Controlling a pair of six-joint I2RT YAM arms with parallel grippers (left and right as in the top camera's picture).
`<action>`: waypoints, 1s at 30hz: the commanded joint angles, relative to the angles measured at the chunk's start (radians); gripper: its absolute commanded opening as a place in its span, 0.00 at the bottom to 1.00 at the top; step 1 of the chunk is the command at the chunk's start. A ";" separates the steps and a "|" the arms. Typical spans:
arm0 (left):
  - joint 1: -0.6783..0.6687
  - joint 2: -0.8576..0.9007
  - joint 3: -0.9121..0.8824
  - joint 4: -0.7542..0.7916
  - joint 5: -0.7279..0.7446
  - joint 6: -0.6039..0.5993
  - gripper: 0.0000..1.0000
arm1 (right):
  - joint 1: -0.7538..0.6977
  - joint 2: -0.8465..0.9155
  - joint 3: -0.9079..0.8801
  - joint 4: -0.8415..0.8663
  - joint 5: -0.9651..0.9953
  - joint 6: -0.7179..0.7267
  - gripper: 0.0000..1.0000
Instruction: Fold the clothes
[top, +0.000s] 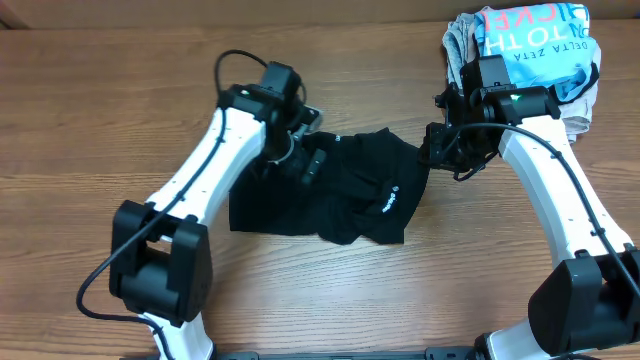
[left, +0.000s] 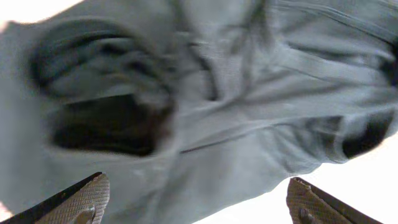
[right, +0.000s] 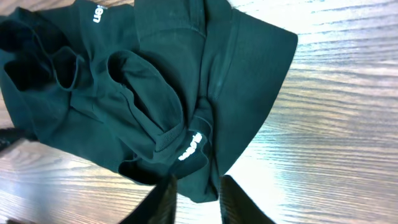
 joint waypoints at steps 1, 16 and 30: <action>0.047 -0.008 0.010 0.011 -0.018 0.013 0.93 | -0.005 -0.019 0.011 0.005 -0.004 -0.019 0.29; 0.063 0.147 -0.012 0.073 -0.018 0.107 0.75 | -0.005 -0.019 0.011 0.007 -0.004 -0.019 0.32; 0.058 0.158 0.066 -0.062 0.091 0.099 0.04 | -0.005 -0.019 0.011 0.015 -0.004 -0.019 0.33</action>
